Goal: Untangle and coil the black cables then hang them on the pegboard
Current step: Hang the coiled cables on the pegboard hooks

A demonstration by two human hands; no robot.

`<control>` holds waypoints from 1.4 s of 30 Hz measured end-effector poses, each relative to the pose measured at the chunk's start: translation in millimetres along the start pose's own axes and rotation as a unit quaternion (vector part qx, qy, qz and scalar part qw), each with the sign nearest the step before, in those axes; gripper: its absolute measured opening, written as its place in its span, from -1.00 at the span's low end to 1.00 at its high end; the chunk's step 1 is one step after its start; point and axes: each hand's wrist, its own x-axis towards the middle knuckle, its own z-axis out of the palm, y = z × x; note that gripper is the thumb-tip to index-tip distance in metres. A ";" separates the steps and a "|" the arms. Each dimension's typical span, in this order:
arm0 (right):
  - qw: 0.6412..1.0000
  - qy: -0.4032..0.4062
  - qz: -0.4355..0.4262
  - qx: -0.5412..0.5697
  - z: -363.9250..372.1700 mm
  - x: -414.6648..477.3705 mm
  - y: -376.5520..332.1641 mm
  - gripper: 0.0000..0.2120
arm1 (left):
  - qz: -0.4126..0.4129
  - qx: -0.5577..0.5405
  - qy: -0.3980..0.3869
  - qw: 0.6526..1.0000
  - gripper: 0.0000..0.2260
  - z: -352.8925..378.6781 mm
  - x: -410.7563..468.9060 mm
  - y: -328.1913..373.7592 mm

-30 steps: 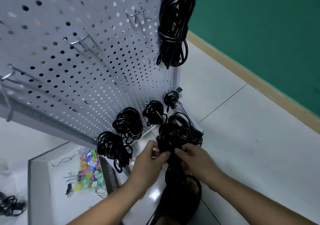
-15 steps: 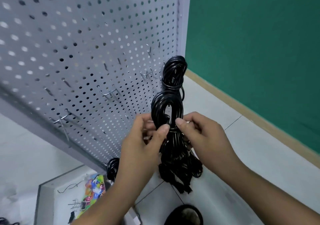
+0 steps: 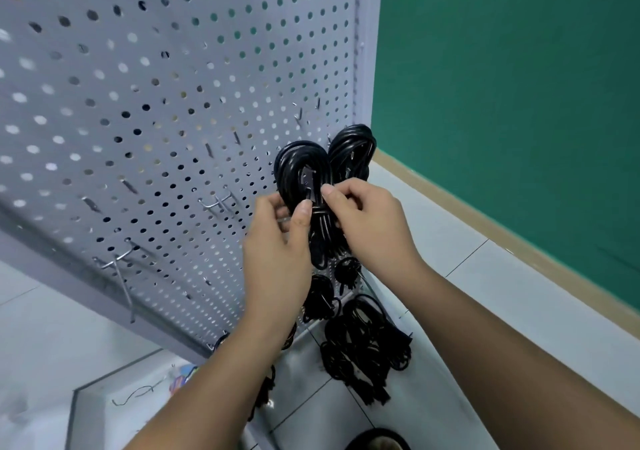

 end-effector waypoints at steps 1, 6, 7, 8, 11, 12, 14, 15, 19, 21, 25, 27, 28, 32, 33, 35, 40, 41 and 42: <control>1.000 0.000 -0.003 -0.007 3.5 0.7 2.4 -0.71 | -0.001 0.011 0.001 1.000 -0.78 0.6 1.5 -4.4; 1.000 0.007 -0.015 -0.010 7.0 -3.0 14.5 -0.77 | -0.005 0.023 -0.002 1.000 -0.74 -1.4 2.3 -17.6; 1.000 0.009 -0.019 0.000 5.6 -6.4 17.6 -0.81 | -0.007 0.018 -0.003 1.000 -0.74 -2.9 -0.9 -19.4; 1.000 0.011 -0.021 0.007 4.0 -10.8 21.7 -0.85 | -0.009 0.016 -0.004 1.000 -0.73 -4.6 -5.4 -23.0; 0.999 0.023 -0.021 0.011 -1.3 -28.2 43.8 -0.91 | -0.020 0.023 -0.007 1.000 -0.74 -9.9 -25.3 -47.1; 0.999 0.028 -0.016 0.014 -3.1 -35.4 53.9 -0.91 | -0.033 0.021 -0.012 0.999 -0.76 -10.5 -33.5 -58.5; 0.999 0.031 0.000 0.012 -3.4 -51.6 79.1 -0.89 | -0.061 0.028 -0.037 0.997 -0.82 -7.7 -51.9 -83.4; 1.000 0.028 0.011 0.006 -1.4 -60.7 94.6 -0.87 | -0.077 0.037 -0.055 0.995 -0.84 -3.9 -62.4 -97.1; 0.995 -0.019 0.073 -0.070 17.2 -95.0 167.7 -0.79 | -0.148 0.097 -0.146 0.973 -0.88 20.9 -103.1 -157.5; 0.983 -0.060 0.128 -0.117 28.1 -109.6 206.4 -0.81 | -0.187 0.148 -0.177 0.955 -0.88 35.4 -118.4 -193.7; 0.960 -0.137 0.198 -0.140 47.0 -140.7 266.0 -0.89 | -0.272 0.187 -0.227 0.916 -0.86 60.4 -133.5 -253.1; 0.952 -0.157 0.206 -0.165 56.1 -152.9 287.0 -0.85 | -0.311 0.201 -0.247 0.895 -0.83 70.2 -138.0 -277.9; 0.946 -0.168 0.212 -0.177 60.3 -157.3 295.3 -0.83 | -0.318 0.214 -0.258 0.887 -0.79 74.6 -139.5 -289.8; 0.935 -0.197 0.218 -0.196 77.2 -170.9 318.9 -0.81 | -0.364 0.211 -0.244 0.874 -0.63 90.0 -137.2 -321.7; 0.934 -0.202 0.219 -0.198 81.2 -172.7 322.5 -0.80 | -0.377 0.203 -0.229 0.874 -0.60 92.3 -135.0 -325.5; 0.930 -0.206 0.218 -0.211 87.6 -173.3 324.9 -0.67 | -0.395 0.197 -0.213 0.872 -0.64 96.4 -129.2 -333.7; 0.924 -0.215 0.242 -0.204 98.0 -174.6 319.8 -0.59 | -0.461 0.111 -0.199 0.858 -0.89 96.9 -132.1 -342.5; 0.923 -0.217 0.247 -0.199 98.7 -175.2 319.7 -0.59 | -0.465 0.092 -0.194 0.859 -0.82 96.2 -135.0 -344.8; 0.923 -0.216 0.249 -0.198 98.5 -175.8 318.9 -0.58 | -0.456 0.091 -0.200 0.863 -0.78 93.0 -136.9 -341.5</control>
